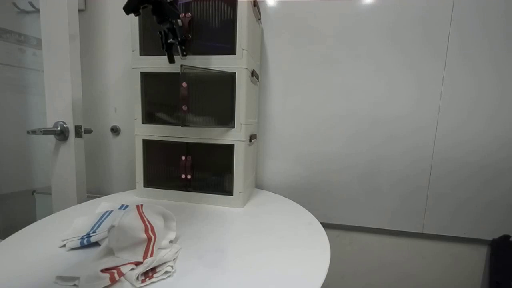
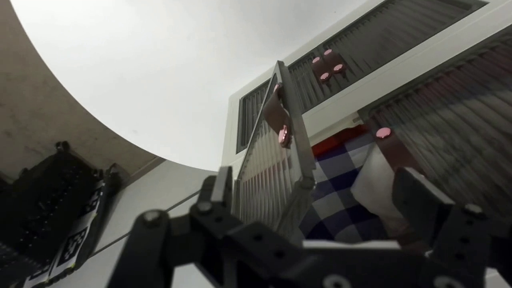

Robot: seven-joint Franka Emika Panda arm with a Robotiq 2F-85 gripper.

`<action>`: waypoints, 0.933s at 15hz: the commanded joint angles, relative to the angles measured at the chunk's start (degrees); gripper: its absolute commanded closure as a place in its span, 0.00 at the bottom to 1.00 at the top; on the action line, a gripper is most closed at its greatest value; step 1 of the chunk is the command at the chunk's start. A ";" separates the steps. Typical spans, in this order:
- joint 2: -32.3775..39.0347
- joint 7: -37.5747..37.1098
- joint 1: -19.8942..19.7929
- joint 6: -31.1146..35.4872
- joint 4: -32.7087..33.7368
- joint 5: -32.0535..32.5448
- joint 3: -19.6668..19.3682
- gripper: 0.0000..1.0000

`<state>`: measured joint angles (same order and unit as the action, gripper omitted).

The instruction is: Open the cabinet door

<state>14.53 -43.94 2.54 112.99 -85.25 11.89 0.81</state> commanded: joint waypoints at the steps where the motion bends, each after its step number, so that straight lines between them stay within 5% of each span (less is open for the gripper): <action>1: 4.02 -2.65 1.50 -3.48 5.90 1.52 -2.35 0.00; 14: 4.40 2.20 -1.46 -2.96 3.64 0.55 -7.36 0.00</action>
<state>19.69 -44.47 1.81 111.42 -81.24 12.14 -6.00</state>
